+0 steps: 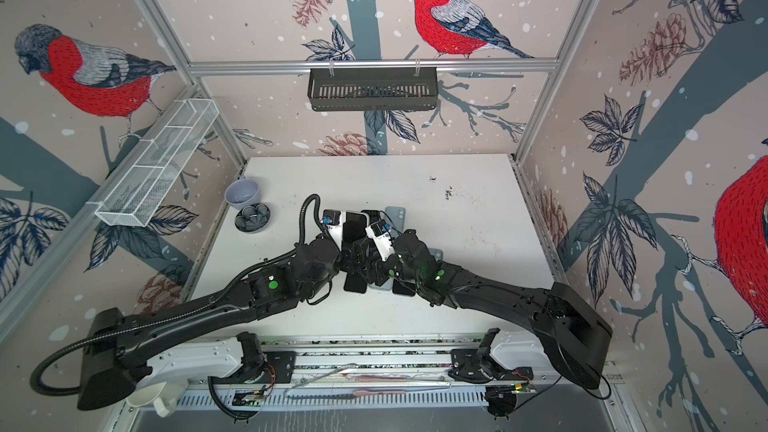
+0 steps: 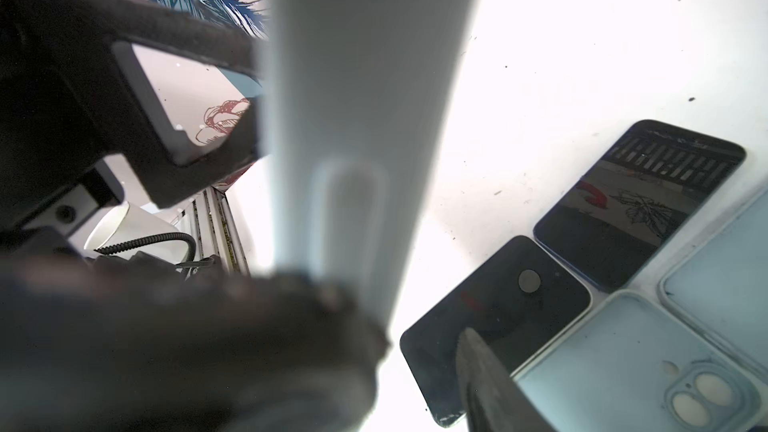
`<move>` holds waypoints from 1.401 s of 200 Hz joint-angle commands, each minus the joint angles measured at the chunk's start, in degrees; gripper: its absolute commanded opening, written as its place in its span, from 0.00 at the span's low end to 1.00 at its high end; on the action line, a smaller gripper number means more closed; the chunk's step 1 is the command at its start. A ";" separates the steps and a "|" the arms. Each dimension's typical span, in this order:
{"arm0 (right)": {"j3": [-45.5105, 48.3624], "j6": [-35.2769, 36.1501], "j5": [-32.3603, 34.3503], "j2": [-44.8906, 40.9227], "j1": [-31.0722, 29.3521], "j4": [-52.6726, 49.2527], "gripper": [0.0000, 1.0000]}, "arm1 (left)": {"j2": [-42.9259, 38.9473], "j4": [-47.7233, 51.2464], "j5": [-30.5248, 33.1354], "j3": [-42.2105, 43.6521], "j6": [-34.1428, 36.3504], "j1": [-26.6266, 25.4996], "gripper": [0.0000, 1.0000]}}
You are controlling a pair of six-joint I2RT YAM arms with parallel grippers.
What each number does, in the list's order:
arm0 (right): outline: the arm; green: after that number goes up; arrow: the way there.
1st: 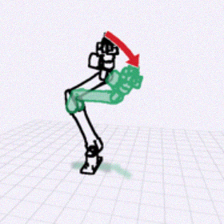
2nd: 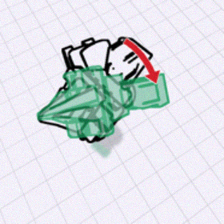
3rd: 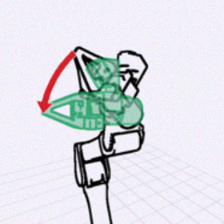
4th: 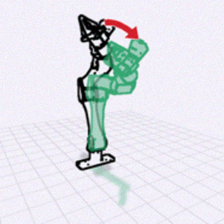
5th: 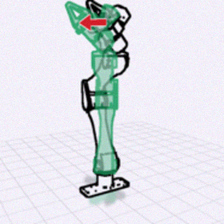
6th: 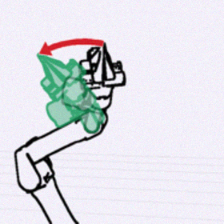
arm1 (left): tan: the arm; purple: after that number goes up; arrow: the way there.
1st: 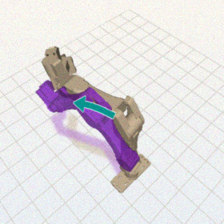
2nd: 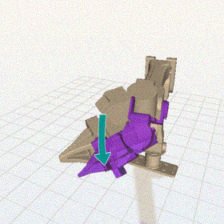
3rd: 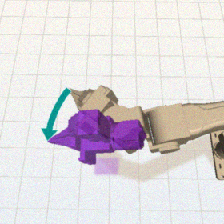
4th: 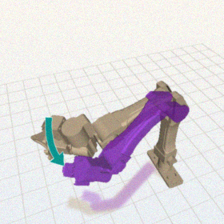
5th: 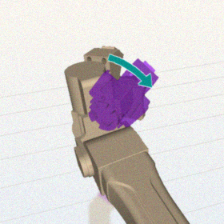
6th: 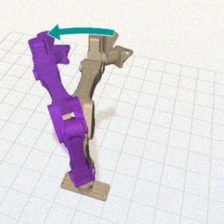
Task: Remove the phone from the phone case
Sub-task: 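Grasp the pale-cased phone with left gripper and lift while right gripper moves in, then hold the cased phone upright with left gripper while right gripper reaches its lower edge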
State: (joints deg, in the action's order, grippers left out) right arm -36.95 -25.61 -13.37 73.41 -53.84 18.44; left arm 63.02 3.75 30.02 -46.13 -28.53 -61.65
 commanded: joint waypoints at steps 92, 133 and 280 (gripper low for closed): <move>0.54 -0.39 0.11 -2.85 0.17 -0.90 0.01 | -3.99 -12.66 -0.40 4.68 -0.15 -2.69 0.73; 3.45 4.39 2.21 -7.31 1.63 -1.69 0.00 | -8.35 -13.54 -5.28 6.60 1.55 -2.69 0.98; 15.96 27.70 -20.35 -24.84 11.23 8.82 0.00 | -18.69 12.10 -33.82 -0.46 21.82 -0.33 0.96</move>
State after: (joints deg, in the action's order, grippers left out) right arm -21.28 -1.17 -25.80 48.77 -42.24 20.49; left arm 44.84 11.33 3.27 -45.69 -11.31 -63.46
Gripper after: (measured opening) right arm 0.126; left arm 0.963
